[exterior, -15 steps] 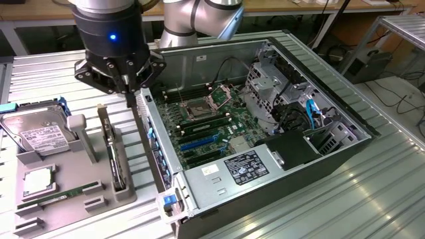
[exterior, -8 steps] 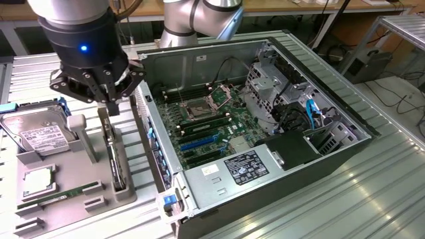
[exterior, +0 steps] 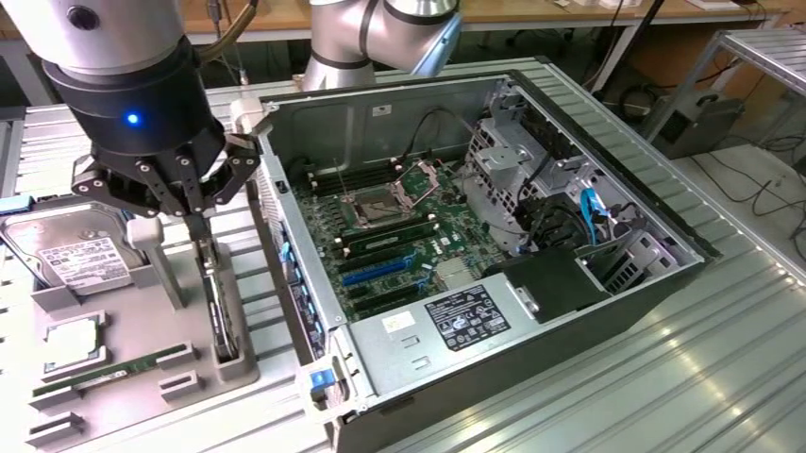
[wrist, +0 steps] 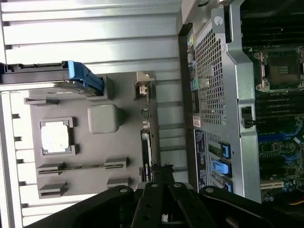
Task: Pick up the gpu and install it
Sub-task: 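Reach for the gpu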
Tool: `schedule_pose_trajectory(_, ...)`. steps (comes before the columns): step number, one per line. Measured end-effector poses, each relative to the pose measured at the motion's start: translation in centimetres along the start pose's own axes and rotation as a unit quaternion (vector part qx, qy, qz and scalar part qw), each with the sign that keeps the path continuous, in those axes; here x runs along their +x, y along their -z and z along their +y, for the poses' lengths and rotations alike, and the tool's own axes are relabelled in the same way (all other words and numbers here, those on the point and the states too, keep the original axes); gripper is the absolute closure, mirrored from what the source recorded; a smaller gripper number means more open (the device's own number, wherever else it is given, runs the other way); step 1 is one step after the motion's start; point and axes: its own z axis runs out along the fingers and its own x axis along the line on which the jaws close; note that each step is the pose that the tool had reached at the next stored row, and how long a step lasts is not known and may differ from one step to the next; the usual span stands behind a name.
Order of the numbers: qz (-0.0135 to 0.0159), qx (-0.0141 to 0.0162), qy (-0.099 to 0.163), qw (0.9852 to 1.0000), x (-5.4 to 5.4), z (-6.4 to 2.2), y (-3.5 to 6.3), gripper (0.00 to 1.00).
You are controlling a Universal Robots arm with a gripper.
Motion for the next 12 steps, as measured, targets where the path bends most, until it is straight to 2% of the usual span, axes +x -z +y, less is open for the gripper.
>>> schedule_pose_trajectory(12, 0.0011, 0.0006, 0.0, 1.0, 0.0, -0.01, 0.01, 0.89)
